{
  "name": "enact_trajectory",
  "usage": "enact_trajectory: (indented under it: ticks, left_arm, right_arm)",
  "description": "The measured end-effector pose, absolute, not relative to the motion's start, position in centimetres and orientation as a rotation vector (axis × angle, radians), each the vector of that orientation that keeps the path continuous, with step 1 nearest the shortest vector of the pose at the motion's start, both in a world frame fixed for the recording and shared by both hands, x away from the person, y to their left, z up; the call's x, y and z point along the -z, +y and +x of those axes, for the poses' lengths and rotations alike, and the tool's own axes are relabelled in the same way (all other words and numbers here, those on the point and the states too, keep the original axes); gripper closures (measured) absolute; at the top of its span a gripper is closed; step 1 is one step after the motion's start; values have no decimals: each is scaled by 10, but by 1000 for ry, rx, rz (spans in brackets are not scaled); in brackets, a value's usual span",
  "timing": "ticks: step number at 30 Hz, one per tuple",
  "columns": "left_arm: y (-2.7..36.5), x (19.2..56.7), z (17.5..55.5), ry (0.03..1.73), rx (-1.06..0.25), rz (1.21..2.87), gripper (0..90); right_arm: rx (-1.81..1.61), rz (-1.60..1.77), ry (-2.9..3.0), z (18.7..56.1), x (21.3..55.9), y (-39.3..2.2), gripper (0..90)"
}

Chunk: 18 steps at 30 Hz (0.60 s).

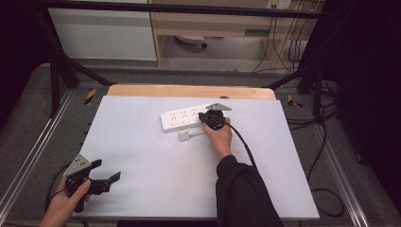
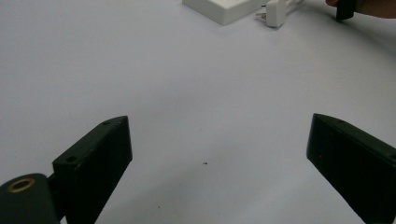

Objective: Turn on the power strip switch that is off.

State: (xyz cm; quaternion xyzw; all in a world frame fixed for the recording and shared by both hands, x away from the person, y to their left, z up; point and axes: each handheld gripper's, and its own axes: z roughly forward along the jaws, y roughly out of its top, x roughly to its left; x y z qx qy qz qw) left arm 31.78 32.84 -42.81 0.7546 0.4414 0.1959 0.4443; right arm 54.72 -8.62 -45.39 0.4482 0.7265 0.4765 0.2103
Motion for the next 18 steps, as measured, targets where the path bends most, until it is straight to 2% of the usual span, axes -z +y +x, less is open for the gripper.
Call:
enact_trajectory:
  ticks: [18]
  left_arm:
    - [329,428,318,1095,-484,1871,69]
  right_arm:
    - [-1299,1242,2027,547,455,-86,900]
